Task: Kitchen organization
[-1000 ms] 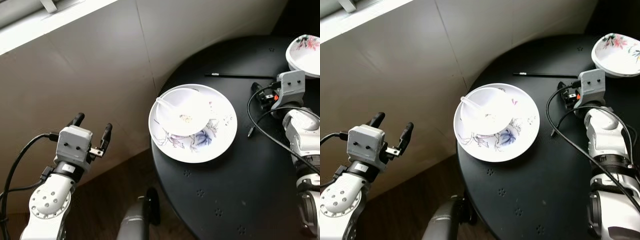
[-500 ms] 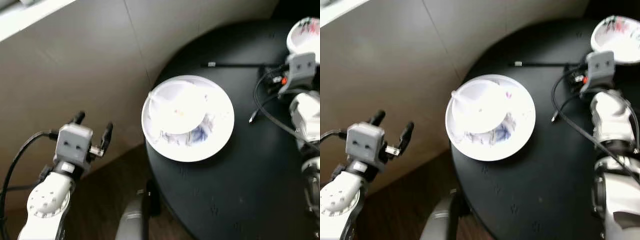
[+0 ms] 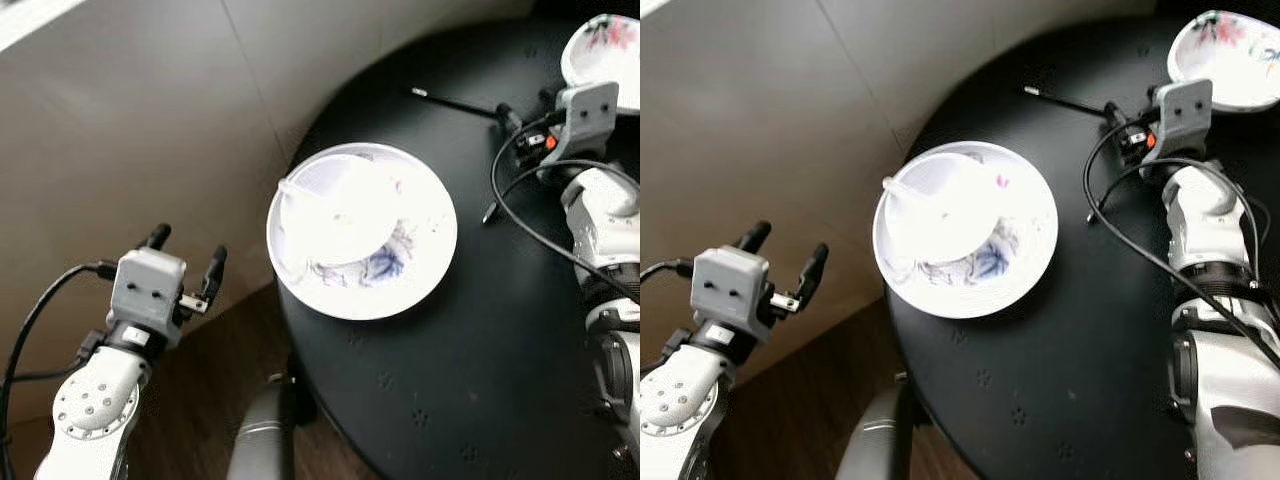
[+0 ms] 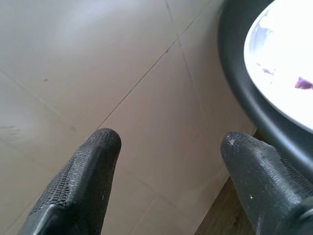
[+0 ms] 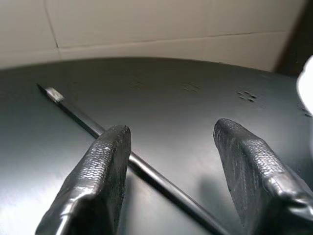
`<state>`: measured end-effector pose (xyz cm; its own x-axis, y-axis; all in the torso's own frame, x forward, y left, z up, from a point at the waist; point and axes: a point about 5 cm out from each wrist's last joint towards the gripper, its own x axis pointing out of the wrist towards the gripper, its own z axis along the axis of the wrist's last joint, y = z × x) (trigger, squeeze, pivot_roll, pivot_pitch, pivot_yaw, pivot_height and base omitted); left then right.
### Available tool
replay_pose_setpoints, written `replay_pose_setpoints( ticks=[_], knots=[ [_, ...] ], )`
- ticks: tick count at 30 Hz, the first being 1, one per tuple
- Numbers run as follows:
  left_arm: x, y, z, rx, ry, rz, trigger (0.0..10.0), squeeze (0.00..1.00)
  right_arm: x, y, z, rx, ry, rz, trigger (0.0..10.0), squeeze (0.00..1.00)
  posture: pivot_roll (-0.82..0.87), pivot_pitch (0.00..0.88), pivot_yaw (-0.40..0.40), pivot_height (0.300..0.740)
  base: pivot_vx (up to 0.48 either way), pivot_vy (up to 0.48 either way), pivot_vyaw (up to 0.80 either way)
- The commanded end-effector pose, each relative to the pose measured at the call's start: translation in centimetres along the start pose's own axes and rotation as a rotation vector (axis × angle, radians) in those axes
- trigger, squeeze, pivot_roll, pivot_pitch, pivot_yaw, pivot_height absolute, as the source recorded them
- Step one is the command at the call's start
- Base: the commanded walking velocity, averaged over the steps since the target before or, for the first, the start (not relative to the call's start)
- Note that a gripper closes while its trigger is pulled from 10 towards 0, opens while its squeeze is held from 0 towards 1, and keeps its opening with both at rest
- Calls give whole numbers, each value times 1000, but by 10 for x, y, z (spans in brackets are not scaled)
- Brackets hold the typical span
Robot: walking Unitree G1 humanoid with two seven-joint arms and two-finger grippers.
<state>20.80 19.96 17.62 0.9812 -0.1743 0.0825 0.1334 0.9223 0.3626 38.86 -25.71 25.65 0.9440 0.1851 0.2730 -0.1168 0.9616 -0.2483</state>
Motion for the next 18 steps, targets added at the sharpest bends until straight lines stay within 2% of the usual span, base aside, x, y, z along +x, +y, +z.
replay_pose_setpoints(
  ticks=[1, 3, 5, 6, 7, 8, 10, 15, 16, 18],
  knots=[
    [-6, 2, -2, 6, 26, -1, 10000, 0, -6, -6, -9, 38, 30, -23, 10000, 0, 140, 394, 149, 740, 0, 0, 0],
    [-6, 2, -2, 6, 26, -2, 10000, 0, -6, -8, -10, 51, 37, -23, 10000, 0, 141, 393, 150, 740, 0, 0, 0],
    [-5, 1, -2, 7, 27, -8, 10000, 0, -8, -14, -17, 153, 96, -42, 10000, 0, 141, 393, 150, 740, 0, 0, 0],
    [-5, 1, -2, 7, 27, -8, 10000, 0, -8, -14, -17, 153, 96, -42, 10000, 0, 141, 393, 150, 740, 0, 0, 0],
    [-5, 1, -2, 7, 27, -10, 10000, 0, -10, -19, -21, 214, 136, -74, 10000, 0, 143, 390, 149, 740, 0, 0, 0],
    [-5, 0, -2, 7, 28, -10, 10000, 0, -11, -21, -23, 230, 153, -84, 10000, 0, 141, 389, 150, 740, 0, 0, 0],
    [-5, 0, -2, 7, 27, -11, 10000, 0, -12, -22, -25, 241, 168, -87, 10000, 0, 141, 389, 150, 740, 0, 0, 0],
    [-3, -1, -2, 5, 26, -13, 10000, 0, -20, -20, -40, 215, 287, -43, 10000, 0, 135, 389, 149, 740, 0, 0, 0],
    [-3, -1, -2, 4, 26, -12, 10000, 0, -21, -18, -43, 210, 305, -18, 0, 0, 133, 389, 148, 740, 0, 0, 0],
    [-2, -2, -2, 2, 25, -12, 10000, 0, -21, -13, -46, 210, 327, 14, 0, 0, 125, 388, 146, 740, 0, 0, 0]
  ],
)
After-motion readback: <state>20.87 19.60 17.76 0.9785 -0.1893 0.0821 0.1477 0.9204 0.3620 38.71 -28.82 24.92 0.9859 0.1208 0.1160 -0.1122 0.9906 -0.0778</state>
